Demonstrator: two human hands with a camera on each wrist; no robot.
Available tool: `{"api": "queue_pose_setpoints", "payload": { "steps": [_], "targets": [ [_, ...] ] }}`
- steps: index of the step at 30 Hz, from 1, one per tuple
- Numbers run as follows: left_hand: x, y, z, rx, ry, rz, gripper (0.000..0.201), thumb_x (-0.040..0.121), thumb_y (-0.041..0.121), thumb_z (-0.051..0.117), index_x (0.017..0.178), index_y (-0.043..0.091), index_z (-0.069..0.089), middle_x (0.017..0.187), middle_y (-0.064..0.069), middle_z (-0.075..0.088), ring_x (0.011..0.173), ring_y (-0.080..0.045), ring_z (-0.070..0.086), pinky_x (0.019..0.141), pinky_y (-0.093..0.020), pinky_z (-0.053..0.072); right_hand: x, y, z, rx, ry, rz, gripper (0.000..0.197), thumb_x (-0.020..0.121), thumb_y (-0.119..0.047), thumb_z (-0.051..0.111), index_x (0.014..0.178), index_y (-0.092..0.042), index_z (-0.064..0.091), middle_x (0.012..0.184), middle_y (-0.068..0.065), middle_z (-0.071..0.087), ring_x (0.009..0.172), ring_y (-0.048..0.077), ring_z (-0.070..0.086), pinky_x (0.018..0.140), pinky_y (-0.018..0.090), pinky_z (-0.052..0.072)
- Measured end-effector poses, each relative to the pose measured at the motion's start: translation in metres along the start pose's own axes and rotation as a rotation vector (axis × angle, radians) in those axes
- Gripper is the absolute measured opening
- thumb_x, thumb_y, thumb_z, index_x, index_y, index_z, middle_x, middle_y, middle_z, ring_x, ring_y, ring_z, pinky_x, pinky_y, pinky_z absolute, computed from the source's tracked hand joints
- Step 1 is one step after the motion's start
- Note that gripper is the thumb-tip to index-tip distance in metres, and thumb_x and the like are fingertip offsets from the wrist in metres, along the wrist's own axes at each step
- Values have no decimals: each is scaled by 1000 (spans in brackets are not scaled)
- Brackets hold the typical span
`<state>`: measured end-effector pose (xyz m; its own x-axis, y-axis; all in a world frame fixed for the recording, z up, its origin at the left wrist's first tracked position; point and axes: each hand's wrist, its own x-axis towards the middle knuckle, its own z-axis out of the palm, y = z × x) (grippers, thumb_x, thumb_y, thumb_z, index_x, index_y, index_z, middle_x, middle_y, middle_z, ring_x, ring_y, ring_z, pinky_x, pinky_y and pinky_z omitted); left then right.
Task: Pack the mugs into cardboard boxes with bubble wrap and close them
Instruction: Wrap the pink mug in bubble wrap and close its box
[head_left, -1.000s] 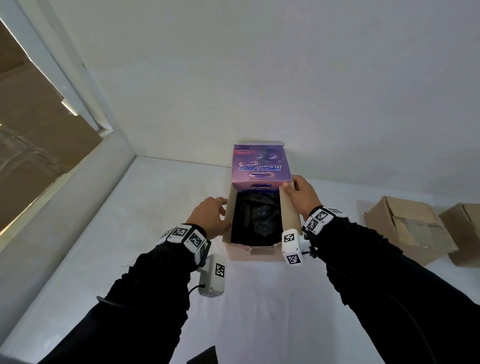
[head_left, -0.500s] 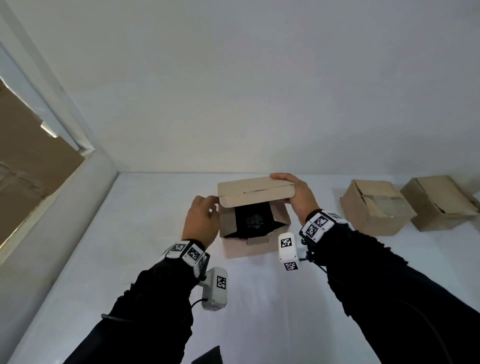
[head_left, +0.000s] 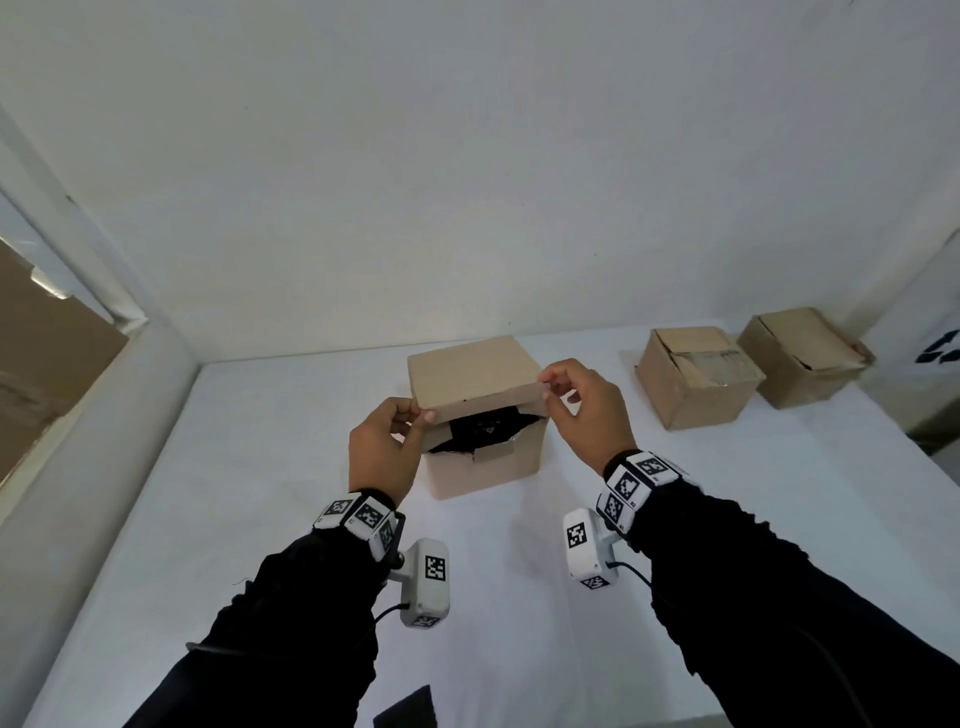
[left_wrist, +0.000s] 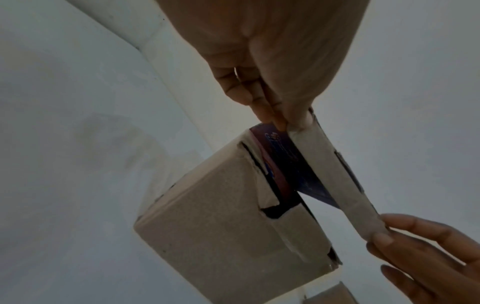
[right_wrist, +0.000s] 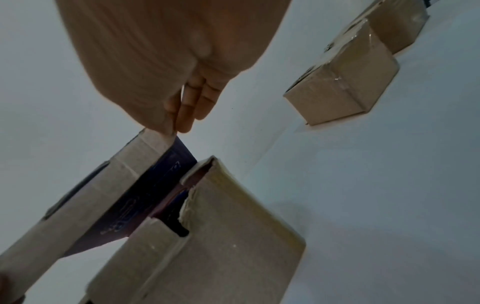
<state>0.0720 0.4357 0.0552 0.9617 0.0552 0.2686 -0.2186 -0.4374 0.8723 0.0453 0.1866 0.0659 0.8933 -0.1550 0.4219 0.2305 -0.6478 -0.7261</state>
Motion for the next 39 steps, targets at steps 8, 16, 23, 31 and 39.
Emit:
{"api": "queue_pose_setpoints", "payload": {
  "steps": [8,16,23,31,39],
  "targets": [
    [-14,-15,-1,324,-99,60,7,85,28,69,87,23,64,80,12,61,70,-13,57,64,-29,47,-7,18,10,-48,-68,90,21,85,-3,63,90,-24,64,81,-11,69,79,8,66,78,38,56],
    [-14,-31,-3,384,-117,216,9,85,25,71,83,19,63,82,10,50,69,-11,50,59,-23,38,-14,26,9,-126,-98,26,13,86,-18,66,91,-29,63,80,-17,62,78,6,56,73,34,51],
    [-18,-26,0,408,-73,143,12,81,29,73,83,23,63,84,11,52,60,-1,55,55,-26,46,-15,30,12,-214,-77,-26,11,86,-12,65,89,-23,64,85,-10,63,83,11,55,67,34,51],
    [-29,-31,-3,523,-173,373,15,84,20,71,96,28,69,105,10,54,65,-9,61,49,-22,44,-36,34,16,-249,-51,-83,13,87,-18,63,99,-21,65,95,-4,56,89,16,54,63,29,49],
    [-28,-35,4,552,-81,460,15,79,19,77,91,24,70,98,4,60,87,-19,51,62,-26,46,-62,10,56,-71,-30,-82,13,85,-19,70,95,-19,62,92,-8,63,90,13,59,70,31,51]
  ]
}}
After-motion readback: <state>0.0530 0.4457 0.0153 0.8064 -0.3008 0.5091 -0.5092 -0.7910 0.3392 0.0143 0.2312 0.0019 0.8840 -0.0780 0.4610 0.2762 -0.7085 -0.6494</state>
